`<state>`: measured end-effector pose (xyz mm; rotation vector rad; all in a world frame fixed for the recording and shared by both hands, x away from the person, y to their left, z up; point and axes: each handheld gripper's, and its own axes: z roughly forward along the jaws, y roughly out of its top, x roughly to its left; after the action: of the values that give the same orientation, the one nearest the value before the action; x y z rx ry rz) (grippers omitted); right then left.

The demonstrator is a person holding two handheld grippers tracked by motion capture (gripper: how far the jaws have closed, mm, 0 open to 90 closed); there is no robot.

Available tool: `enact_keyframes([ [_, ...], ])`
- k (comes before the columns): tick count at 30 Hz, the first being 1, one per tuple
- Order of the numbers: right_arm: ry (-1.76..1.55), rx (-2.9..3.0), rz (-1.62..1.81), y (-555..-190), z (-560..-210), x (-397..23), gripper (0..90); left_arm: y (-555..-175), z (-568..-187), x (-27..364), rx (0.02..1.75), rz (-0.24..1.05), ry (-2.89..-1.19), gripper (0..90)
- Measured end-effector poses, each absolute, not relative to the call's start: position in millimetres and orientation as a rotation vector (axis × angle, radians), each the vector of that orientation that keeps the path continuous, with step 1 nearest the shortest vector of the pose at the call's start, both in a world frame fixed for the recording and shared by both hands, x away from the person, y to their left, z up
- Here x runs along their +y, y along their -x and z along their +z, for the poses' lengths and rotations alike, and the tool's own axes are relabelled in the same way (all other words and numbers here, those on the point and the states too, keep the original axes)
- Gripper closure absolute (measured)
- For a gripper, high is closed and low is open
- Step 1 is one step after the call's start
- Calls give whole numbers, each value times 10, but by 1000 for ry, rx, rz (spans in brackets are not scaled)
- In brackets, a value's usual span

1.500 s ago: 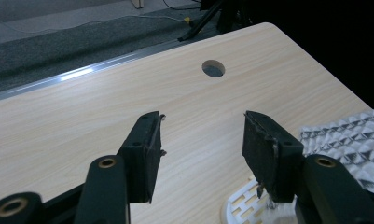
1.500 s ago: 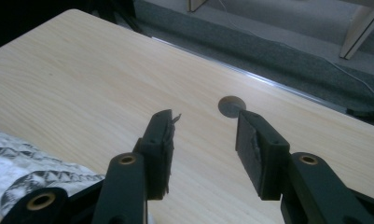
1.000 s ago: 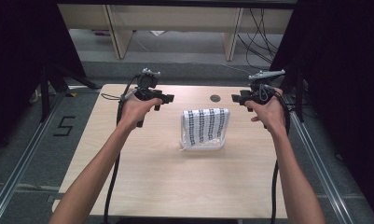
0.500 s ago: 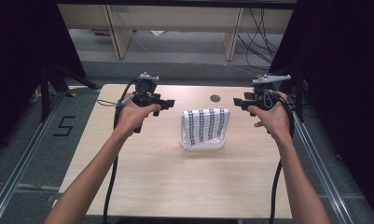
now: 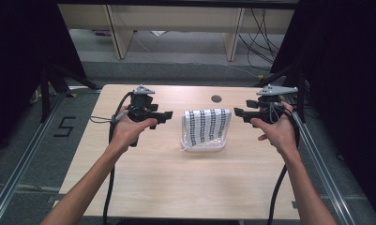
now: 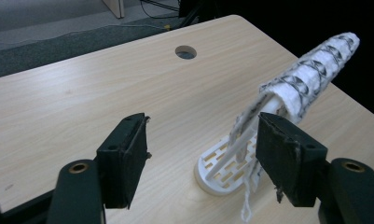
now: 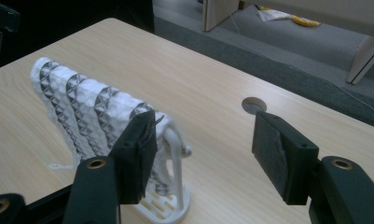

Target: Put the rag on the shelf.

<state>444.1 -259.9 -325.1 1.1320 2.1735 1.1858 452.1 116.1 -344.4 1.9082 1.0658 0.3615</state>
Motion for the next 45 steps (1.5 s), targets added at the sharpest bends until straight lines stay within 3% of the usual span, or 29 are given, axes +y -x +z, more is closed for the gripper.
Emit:
enact_keyframes([
  [28,-1067,2210,1260,-3912,-3614,-2624,391,-3954,-3891,1374,1009,297,-1899,315],
  [38,-1054,2206,1290,-3742,-3723,-2547,281,-3774,-4047,1489,952,271,-1934,267],
  [45,-1047,2213,1304,-3643,-3793,-2499,281,-3663,-4113,1526,951,297,-1928,261],
])
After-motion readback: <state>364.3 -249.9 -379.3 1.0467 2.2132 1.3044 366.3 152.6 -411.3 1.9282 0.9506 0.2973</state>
